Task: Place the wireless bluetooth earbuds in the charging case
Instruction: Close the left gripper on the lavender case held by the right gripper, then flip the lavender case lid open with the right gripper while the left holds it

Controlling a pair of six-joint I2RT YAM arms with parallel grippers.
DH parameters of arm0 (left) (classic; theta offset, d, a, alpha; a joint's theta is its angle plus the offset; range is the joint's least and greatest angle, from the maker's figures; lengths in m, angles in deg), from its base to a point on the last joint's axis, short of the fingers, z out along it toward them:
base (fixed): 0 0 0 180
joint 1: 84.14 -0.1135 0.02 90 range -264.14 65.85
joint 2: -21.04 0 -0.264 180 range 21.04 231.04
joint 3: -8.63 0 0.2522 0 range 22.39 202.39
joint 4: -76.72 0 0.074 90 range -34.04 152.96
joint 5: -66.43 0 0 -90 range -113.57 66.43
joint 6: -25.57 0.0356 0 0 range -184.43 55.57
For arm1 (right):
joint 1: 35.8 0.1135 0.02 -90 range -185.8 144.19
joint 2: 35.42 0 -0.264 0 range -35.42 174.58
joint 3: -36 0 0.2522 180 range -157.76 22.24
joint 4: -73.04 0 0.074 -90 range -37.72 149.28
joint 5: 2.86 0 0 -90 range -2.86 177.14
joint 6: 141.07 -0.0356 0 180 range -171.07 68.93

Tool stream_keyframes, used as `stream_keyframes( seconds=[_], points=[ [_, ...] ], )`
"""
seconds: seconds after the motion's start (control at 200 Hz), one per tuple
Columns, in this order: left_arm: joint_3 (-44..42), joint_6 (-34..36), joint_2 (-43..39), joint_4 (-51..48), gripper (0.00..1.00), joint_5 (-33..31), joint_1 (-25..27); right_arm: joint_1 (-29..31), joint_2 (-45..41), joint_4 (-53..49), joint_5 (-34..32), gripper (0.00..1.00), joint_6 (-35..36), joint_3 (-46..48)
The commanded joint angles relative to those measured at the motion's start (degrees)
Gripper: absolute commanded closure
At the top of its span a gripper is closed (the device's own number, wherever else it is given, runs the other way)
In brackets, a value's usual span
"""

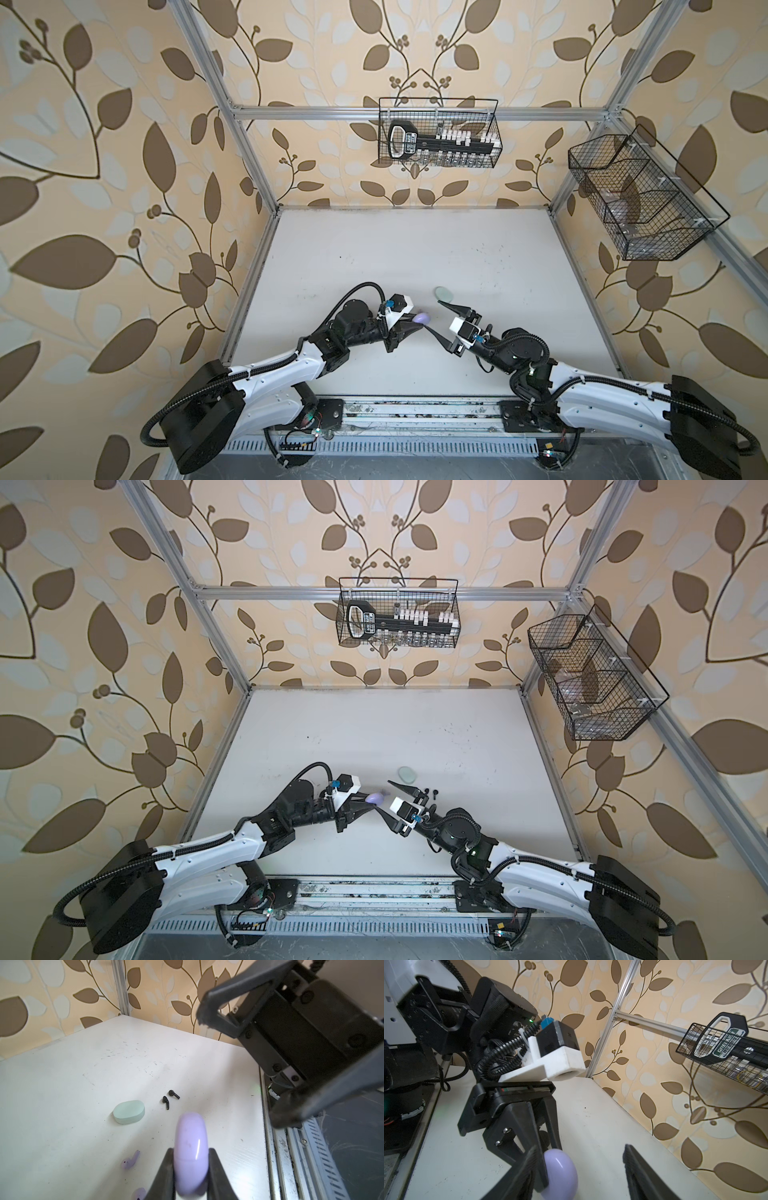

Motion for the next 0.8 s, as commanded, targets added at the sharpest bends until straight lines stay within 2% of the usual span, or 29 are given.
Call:
stream_keyframes(
  seconds=[0.0, 0.135, 0.285, 0.52, 0.795],
  points=[
    [-0.02, 2.85, -2.15, 8.94, 1.0, 2.91, 0.39, -0.85, -0.18, -0.4, 2.06, 0.35, -1.05, -0.97],
    [0.62, 3.24, -4.01, 6.61, 1.0, 4.0, 0.39, -0.86, 0.69, -3.61, 4.01, 0.38, -0.37, -2.55],
    [-0.19, 4.44, -5.68, 6.35, 1.0, 5.59, 0.44, -1.02, 1.53, -3.72, 2.45, 0.39, 0.0, -3.14],
    [0.39, 5.55, -4.63, 5.98, 1.0, 9.92, 0.48, -1.55, 0.64, -5.51, 0.59, 0.45, -0.36, -3.59],
    [1.27, 6.44, -2.36, 5.6, 1.0, 11.04, 0.48, -4.52, -1.84, -5.19, 0.38, 0.5, -4.36, -3.3]
  ],
)
